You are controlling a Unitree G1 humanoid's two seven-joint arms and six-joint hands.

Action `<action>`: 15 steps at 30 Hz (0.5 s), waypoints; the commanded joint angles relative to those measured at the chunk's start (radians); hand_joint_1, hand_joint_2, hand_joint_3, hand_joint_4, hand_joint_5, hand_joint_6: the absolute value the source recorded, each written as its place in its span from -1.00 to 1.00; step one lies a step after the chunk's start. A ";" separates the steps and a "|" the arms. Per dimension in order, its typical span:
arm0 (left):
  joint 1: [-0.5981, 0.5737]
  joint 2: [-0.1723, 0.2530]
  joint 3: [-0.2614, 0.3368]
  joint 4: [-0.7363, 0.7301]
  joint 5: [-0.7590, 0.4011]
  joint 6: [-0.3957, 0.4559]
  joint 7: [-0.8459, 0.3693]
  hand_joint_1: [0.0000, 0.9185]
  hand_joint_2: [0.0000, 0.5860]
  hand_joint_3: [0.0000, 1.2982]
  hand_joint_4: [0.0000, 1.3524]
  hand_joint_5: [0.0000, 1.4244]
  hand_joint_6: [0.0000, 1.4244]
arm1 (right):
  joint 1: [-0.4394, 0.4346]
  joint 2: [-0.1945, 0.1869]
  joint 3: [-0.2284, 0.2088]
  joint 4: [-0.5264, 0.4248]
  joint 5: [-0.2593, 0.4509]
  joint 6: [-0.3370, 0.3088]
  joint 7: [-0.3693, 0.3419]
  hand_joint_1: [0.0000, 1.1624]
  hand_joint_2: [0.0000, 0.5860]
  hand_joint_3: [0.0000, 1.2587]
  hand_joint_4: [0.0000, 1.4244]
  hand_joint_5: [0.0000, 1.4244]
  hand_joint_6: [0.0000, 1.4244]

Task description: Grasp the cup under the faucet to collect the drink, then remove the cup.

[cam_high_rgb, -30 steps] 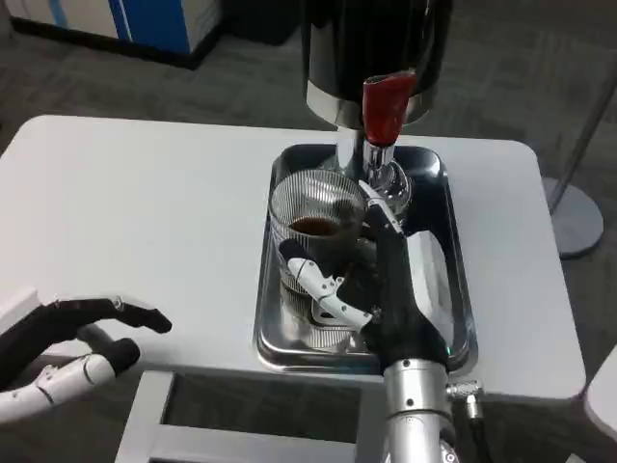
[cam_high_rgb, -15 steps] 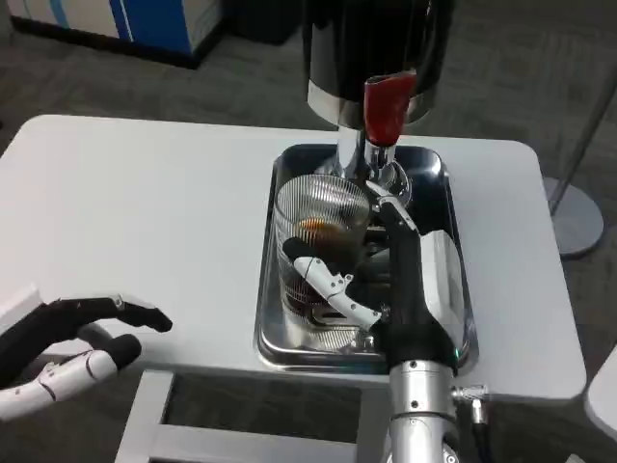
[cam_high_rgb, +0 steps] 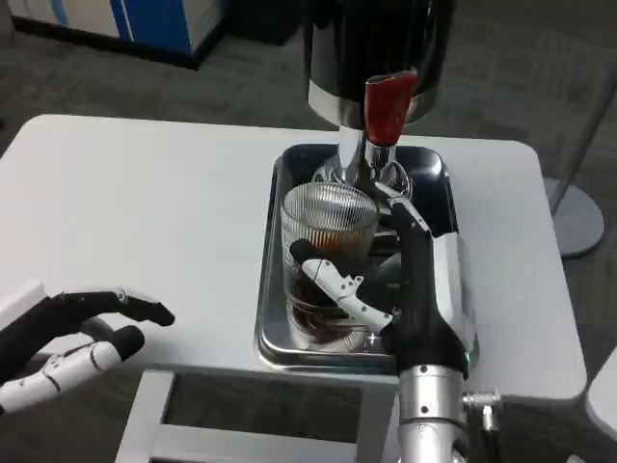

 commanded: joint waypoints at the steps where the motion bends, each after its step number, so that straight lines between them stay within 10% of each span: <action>1: -0.007 0.006 -0.010 0.014 0.015 -0.019 -0.006 -1.00 -0.27 -0.32 -0.53 -0.62 -0.25 | 0.026 -0.003 -0.004 -0.021 -0.005 -0.017 -0.012 0.09 -0.05 -0.31 -0.10 0.07 0.45; 15: -0.025 0.006 -0.012 0.035 0.012 -0.027 -0.008 -1.00 -0.25 -0.33 -0.53 -0.62 -0.25 | 0.047 -0.015 -0.012 -0.028 -0.032 -0.068 -0.082 0.14 -0.06 -0.17 0.02 0.22 0.64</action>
